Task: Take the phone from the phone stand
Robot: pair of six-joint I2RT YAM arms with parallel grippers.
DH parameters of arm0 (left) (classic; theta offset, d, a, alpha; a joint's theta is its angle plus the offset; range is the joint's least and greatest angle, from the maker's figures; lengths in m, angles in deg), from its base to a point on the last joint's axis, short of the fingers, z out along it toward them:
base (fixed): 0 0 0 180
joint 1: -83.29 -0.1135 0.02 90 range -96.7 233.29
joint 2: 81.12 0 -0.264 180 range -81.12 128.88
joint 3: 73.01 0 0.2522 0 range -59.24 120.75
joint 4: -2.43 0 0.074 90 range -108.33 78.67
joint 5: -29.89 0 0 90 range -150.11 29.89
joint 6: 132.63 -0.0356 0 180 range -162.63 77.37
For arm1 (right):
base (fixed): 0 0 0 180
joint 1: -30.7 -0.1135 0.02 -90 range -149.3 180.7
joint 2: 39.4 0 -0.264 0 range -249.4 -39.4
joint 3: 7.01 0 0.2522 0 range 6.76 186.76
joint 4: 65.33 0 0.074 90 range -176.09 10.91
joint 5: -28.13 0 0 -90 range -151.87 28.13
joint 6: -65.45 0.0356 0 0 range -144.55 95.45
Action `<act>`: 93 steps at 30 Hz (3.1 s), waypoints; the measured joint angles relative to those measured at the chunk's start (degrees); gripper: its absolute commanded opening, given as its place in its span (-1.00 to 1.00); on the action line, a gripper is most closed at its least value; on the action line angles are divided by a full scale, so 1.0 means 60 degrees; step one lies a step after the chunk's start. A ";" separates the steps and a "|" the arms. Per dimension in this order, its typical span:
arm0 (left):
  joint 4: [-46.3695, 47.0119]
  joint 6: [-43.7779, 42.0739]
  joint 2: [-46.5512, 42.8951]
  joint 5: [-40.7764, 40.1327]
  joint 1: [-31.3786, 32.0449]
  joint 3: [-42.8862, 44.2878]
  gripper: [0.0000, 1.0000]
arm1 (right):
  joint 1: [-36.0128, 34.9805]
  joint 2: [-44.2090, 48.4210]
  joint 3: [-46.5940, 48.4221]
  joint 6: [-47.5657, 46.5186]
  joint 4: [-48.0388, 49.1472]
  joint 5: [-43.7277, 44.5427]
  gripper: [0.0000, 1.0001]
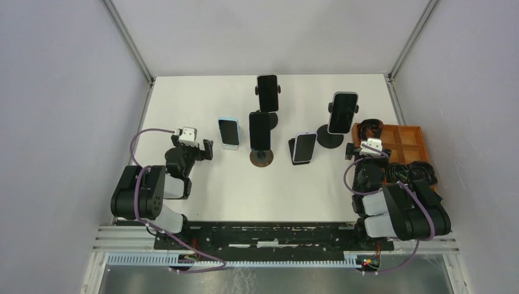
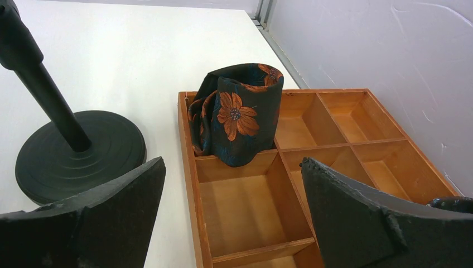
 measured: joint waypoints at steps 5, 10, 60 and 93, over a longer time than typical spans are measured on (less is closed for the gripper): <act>0.0000 0.0000 0.0000 0.0000 0.0000 0.0000 1.00 | 0.0000 0.0000 0.0000 0.0000 0.0000 0.0000 0.96; 0.0000 0.0004 0.0000 0.0000 0.0000 0.0000 1.00 | 0.0000 0.0000 0.0000 0.0000 -0.0004 0.0000 0.96; -1.7354 -0.6896 0.3147 0.8586 -0.0896 1.0021 1.00 | -0.2047 0.9220 0.0823 0.6721 -1.3799 -0.2430 0.96; -1.8170 -0.7297 0.5220 0.9056 -0.0331 1.1821 -0.57 | -0.7111 0.5107 0.5395 0.5257 -1.2444 -0.4896 0.79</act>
